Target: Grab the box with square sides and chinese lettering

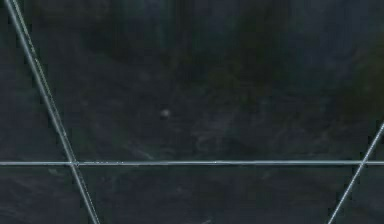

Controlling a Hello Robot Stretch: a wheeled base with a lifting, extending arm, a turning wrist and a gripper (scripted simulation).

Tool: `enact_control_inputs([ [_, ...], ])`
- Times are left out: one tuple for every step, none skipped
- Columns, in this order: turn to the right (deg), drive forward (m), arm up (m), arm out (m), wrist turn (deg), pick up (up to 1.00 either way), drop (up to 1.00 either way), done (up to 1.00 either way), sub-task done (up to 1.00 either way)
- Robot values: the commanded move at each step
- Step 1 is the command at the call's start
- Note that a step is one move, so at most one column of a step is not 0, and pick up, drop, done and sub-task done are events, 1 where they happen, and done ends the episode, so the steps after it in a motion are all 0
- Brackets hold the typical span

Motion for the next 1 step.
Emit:
enact_control_inputs([
  [0.0, 0.00, 0.00, 0.00, 45.0, 0.00, 0.00, 0.00, 0.00],
])
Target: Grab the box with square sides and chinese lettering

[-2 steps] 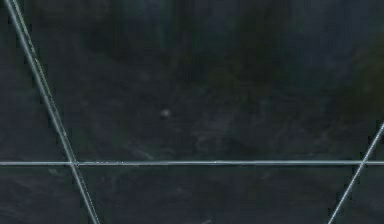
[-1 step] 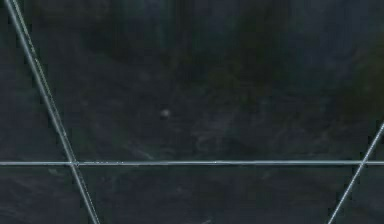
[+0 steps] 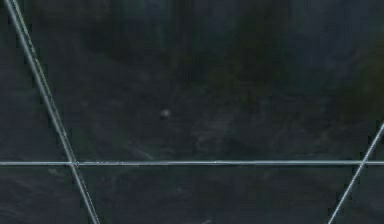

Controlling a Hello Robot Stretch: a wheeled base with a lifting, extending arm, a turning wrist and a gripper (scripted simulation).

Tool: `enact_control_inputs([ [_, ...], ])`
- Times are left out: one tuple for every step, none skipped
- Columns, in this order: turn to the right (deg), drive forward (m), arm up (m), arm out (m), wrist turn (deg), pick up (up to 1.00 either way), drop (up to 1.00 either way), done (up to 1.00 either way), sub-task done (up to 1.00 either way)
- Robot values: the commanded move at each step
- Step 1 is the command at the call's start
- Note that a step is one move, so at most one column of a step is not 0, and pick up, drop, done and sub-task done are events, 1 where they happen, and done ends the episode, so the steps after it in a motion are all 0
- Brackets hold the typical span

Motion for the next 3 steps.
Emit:
enact_control_inputs([
  [0.0, 0.00, 0.00, 0.00, 45.0, 0.00, 0.00, 0.00, 0.00],
  [0.0, 0.00, 0.00, 0.00, 36.0, 0.00, 0.00, 0.00, 0.00],
  [0.0, 0.00, 0.00, 0.00, 0.0, 1.00, 0.00, 0.00, 0.00],
])
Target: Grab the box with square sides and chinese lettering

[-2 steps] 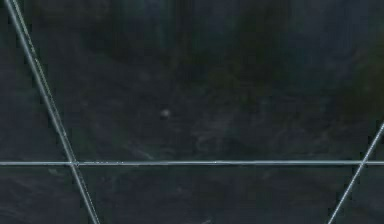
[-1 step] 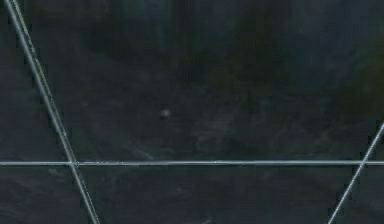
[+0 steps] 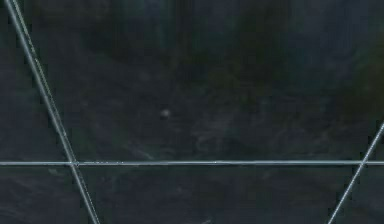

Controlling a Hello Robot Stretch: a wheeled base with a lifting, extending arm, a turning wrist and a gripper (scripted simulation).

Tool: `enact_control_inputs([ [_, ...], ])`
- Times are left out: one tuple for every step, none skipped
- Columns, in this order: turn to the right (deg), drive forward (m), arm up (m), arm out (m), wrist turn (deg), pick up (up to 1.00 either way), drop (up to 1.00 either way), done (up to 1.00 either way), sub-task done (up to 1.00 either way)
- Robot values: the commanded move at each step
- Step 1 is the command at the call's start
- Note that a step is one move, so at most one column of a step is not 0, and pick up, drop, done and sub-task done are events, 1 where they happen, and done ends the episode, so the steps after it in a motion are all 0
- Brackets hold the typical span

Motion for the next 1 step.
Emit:
enact_control_inputs([
  [0.0, 0.00, 0.10, 0.00, 0.0, 0.00, 0.00, 0.00, 0.00],
])
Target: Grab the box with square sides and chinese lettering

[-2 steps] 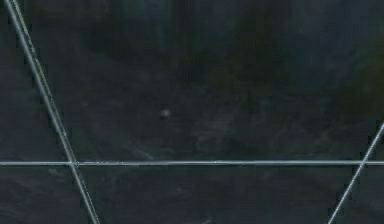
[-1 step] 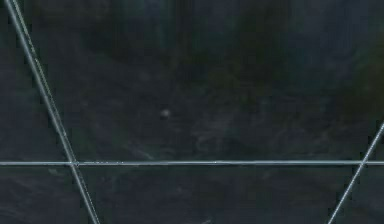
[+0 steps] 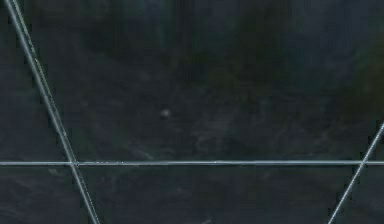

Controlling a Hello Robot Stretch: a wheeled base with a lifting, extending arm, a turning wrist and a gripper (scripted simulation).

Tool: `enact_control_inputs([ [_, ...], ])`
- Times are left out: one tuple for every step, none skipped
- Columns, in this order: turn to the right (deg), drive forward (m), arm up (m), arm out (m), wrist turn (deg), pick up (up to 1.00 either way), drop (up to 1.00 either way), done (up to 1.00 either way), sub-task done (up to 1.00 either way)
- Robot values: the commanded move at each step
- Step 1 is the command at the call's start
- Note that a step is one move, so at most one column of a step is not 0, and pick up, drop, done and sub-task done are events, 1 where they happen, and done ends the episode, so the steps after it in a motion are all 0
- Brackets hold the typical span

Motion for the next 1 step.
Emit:
enact_control_inputs([
  [0.0, 0.00, 0.00, 0.00, 0.0, 0.00, 0.00, 1.00, 0.00],
])
